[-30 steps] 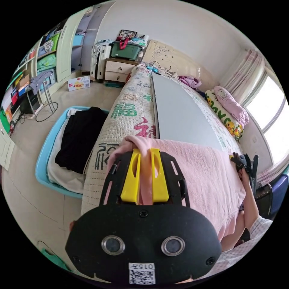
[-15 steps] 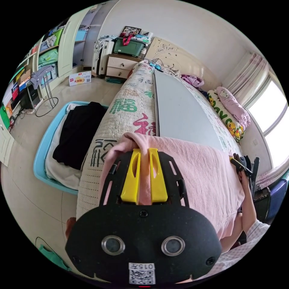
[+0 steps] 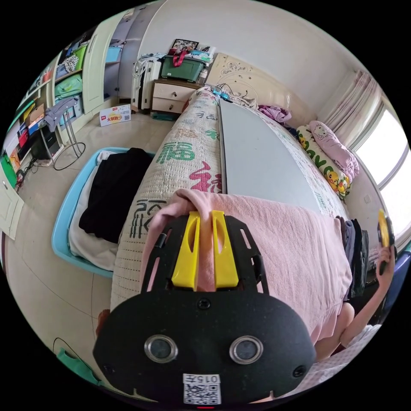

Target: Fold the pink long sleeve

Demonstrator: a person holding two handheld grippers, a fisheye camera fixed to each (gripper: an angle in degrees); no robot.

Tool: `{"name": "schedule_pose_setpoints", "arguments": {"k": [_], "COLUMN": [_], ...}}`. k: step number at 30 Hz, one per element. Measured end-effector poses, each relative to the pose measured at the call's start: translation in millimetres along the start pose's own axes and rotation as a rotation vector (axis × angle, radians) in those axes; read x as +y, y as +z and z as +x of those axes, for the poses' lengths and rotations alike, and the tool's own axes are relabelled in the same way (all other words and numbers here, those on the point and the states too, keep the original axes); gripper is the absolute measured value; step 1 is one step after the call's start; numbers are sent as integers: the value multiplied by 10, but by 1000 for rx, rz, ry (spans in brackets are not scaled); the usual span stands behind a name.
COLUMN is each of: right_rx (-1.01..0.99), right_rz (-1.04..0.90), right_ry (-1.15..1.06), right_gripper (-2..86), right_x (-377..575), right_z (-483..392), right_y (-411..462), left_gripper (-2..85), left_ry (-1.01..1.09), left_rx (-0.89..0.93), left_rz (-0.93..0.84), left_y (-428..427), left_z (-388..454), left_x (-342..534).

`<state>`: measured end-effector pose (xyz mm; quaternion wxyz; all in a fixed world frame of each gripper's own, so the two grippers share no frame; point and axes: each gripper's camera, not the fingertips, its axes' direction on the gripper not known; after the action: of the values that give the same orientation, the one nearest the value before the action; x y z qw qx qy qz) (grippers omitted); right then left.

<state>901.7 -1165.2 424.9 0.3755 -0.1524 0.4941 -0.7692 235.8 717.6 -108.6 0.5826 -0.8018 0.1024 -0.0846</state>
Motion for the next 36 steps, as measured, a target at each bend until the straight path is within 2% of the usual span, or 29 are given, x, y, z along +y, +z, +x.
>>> {"name": "schedule_pose_setpoints", "arguments": {"k": [2,5,14,19,21,26,28,30,32,34,36], "right_rx": [-78,-138,-205,-222,-240,-271,-162,215,482,523,471], "right_rz": [-49,-19,12,-16,-44,-74,-37,-36,-92,-213,-288], "right_ry": [-36,-129,-112,-152,-207,-504,-564,-577,-491,-431,-378], "right_gripper": [-3,-4,-5,-5,-5,1,8,44,88,109,118], "right_x": [98,330,496,673,716,371,233,59,-86,-222,-285], "right_z": [-283,-614,-486,-527,-585,-403,-158,256,645,939,1114], "right_y": [-133,-452,-967,-915,-824,-628,-564,-288,20,345,746], "left_gripper": [49,49,49,50,50,53,56,57,59,60,60], "left_ry": [4,5,3,0,1,-4,-26,-50,-72,-87,-84], "left_rx": [-8,-9,0,6,3,13,53,95,131,151,144], "left_rz": [2,6,5,9,10,17,25,31,35,44,43], "left_y": [-1,-1,9,9,9,6,1,3,7,9,22], "left_z": [1,-21,-117,-182,-196,-263,-353,-437,-508,-548,-542], "left_x": [5,15,23,37,41,56,57,58,60,78,90]}}
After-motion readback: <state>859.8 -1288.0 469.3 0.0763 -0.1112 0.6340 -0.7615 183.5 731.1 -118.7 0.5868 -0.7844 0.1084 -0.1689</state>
